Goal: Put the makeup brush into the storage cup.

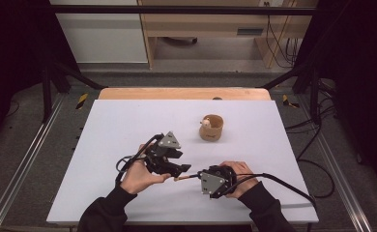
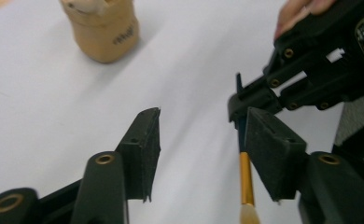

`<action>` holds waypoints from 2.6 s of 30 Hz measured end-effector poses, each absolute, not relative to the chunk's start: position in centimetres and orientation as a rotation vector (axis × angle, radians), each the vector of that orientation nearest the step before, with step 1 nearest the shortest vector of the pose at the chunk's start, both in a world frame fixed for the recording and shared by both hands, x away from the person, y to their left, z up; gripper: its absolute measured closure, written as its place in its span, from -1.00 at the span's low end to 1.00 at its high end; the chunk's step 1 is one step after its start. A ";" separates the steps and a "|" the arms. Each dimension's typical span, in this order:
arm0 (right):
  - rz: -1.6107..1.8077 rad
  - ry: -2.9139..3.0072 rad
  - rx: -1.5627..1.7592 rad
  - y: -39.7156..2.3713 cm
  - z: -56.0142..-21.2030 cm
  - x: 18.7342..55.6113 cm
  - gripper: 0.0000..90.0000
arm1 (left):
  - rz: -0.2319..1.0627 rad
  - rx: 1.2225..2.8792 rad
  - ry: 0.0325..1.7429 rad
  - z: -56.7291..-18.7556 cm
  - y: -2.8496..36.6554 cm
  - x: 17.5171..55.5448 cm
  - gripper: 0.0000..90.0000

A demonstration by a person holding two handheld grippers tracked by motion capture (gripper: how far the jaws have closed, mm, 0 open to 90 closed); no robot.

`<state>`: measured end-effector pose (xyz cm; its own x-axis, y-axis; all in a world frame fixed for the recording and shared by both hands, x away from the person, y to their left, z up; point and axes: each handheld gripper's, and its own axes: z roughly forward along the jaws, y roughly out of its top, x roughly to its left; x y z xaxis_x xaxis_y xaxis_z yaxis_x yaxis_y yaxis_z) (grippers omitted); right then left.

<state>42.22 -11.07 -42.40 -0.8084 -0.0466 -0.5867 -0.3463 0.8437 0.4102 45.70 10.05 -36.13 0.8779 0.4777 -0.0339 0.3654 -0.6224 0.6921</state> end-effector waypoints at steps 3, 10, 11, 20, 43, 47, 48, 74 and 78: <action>0.703 2.450 -0.255 -11.0 -42.6 42.1 0.86 | 0.274 2.206 0.638 -36.1 11.3 45.7 -0.17; 0.725 2.457 -0.244 -11.2 -42.5 42.3 0.86 | 0.364 2.090 0.712 -36.7 13.8 45.7 -0.35; 0.725 2.457 -0.244 -11.2 -42.5 42.3 0.86 | 0.364 2.090 0.712 -36.7 13.8 45.7 -0.37; 0.777 2.506 -0.162 -11.5 -42.3 42.3 0.86 | 0.435 1.955 0.825 -38.9 17.5 44.9 -0.51; 1.049 2.392 0.256 -14.1 -40.4 43.6 0.86 | 0.512 1.863 0.952 -42.2 21.9 43.8 -0.55; 1.081 2.344 0.337 -14.7 -39.8 44.0 0.86 | 0.517 1.860 0.967 -42.6 22.4 43.8 -0.55; 1.104 2.314 0.378 -15.0 -39.5 44.1 0.86 | 0.515 1.861 0.973 -42.8 22.5 43.8 -0.55; 1.396 2.011 0.775 -17.2 -36.6 47.7 0.86 | 0.495 1.882 0.999 -43.8 22.7 43.9 -0.54; 1.407 1.983 0.806 -17.2 -36.5 48.1 0.86 | 0.497 1.883 1.000 -43.8 22.7 43.9 -0.54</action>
<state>48.06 -17.24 -36.49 -0.6550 0.7481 -0.1066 0.1465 0.2641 0.9533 43.91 22.71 -43.79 0.5892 0.8055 -0.0634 0.4355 -0.2506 0.8646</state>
